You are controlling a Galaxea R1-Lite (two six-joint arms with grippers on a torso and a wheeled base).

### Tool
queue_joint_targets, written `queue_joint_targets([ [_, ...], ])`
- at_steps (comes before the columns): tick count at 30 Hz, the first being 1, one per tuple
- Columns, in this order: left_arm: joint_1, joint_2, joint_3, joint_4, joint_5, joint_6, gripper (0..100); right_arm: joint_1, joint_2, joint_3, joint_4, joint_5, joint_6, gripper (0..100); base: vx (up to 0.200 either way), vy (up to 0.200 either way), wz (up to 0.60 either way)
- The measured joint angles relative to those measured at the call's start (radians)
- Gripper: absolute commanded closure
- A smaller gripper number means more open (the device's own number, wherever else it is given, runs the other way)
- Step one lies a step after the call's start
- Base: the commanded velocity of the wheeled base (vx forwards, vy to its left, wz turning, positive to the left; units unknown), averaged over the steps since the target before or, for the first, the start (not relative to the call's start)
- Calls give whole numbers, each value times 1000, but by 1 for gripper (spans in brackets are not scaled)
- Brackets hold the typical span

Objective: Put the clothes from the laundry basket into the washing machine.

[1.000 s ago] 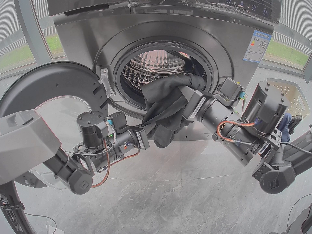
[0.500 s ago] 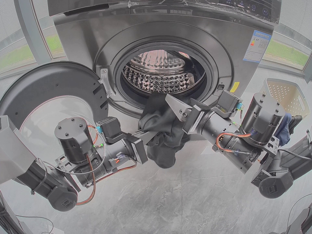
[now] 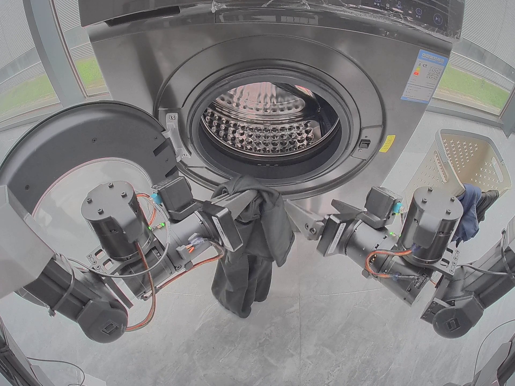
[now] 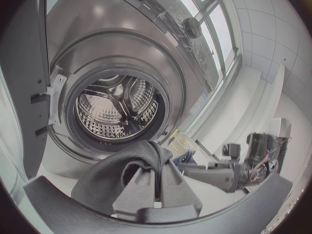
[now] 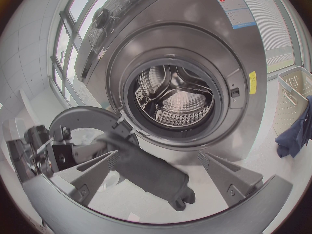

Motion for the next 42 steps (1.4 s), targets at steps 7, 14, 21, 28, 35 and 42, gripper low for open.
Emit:
queue_joint_targets([
  [7,0,-3,-51,-9,49,-1,100,-2,1,69,-1,7,-15,0,0,0,0],
  [14,-1,-10,-58,-10,51,-1,100,1,16,72,-12,11,-50,0,0,0,0],
  [21,-1,-3,-56,-15,52,-1,100,15,76,42,-157,52,-125,0,0,0,0],
  [28,-1,9,-58,-18,64,1,100,38,148,-48,-174,64,-161,0,0,0,0],
  [35,-4,14,-54,-20,69,1,100,39,211,-147,-170,64,-174,0,0,0,0],
  [42,-6,7,-37,-23,68,2,100,-53,263,-194,-174,66,-183,0,0,0,0],
])
